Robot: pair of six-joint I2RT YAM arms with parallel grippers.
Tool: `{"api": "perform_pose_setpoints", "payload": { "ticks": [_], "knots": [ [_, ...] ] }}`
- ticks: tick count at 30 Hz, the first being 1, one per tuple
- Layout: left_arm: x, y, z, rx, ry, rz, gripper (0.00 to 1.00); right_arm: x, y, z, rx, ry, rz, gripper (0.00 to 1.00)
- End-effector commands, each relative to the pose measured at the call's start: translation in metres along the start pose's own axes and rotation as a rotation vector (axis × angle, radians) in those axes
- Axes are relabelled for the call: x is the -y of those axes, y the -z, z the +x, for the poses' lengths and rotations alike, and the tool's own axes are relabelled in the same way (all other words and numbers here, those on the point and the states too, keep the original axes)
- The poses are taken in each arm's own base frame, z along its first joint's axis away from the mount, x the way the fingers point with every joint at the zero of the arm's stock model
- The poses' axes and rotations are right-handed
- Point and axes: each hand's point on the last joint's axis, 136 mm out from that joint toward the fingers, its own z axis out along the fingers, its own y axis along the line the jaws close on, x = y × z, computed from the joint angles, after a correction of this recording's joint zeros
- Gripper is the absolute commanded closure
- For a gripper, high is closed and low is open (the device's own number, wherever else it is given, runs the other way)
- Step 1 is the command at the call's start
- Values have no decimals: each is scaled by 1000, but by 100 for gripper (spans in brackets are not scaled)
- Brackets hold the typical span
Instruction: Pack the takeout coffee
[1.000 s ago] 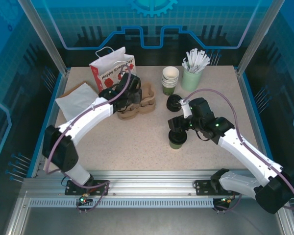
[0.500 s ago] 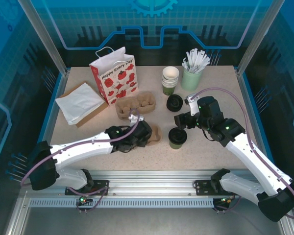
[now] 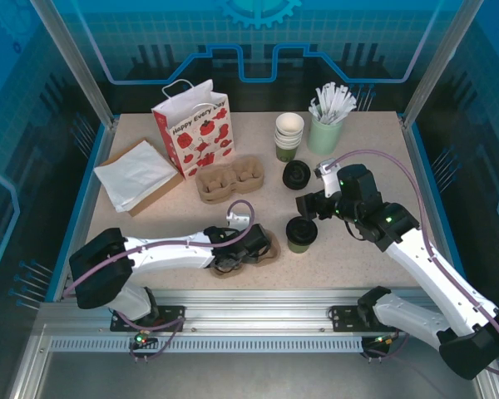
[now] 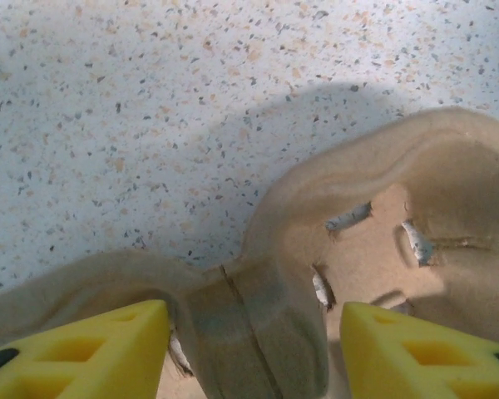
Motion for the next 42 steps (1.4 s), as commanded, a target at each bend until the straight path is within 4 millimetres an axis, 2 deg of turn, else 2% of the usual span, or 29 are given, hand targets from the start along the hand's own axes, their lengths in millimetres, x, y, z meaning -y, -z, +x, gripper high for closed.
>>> {"api": "perform_pose_setpoints", "payload": {
  "ticks": [1, 5, 8, 12, 14, 16, 20, 24, 26, 29, 31, 36, 42],
  "knots": [
    [4, 13, -14, 54, 5, 27, 35, 0, 0, 4, -15, -7, -11, 20],
    [5, 44, -46, 144, -36, 56, 30, -6, 3, -1, -1, 0, -34, 20],
    [-5, 77, -89, 240, -41, 102, 28, -22, 6, -9, 24, 37, -85, 20],
    [-46, 124, -157, 382, 27, 161, 27, -52, 8, -16, 50, 111, -158, 20],
    [-65, 145, -185, 461, 51, 176, 26, -64, 6, -16, 49, 142, -184, 20],
    [-87, 159, -209, 506, 70, 169, 24, -75, 2, -17, 43, 160, -207, 20],
    [-123, 173, -251, 535, 143, 176, 23, -85, -8, -18, 21, 181, -210, 20],
    [-171, 176, -295, 560, 268, 164, 23, -89, -16, -17, -5, 191, -199, 20],
    [-193, 167, -315, 552, 335, 162, 24, -89, -18, -17, -13, 193, -197, 20],
    [-215, 148, -342, 505, 399, 162, 25, -88, -20, -15, -21, 194, -188, 20],
    [-222, 138, -359, 480, 409, 159, 25, -87, -22, -14, -26, 195, -181, 20],
    [-245, 107, -387, 428, 403, 78, 27, -86, -27, -11, -46, 193, -169, 20],
    [-250, 87, -410, 385, 187, 18, 28, -85, -33, -5, -74, 194, -164, 20]
  ]
}}
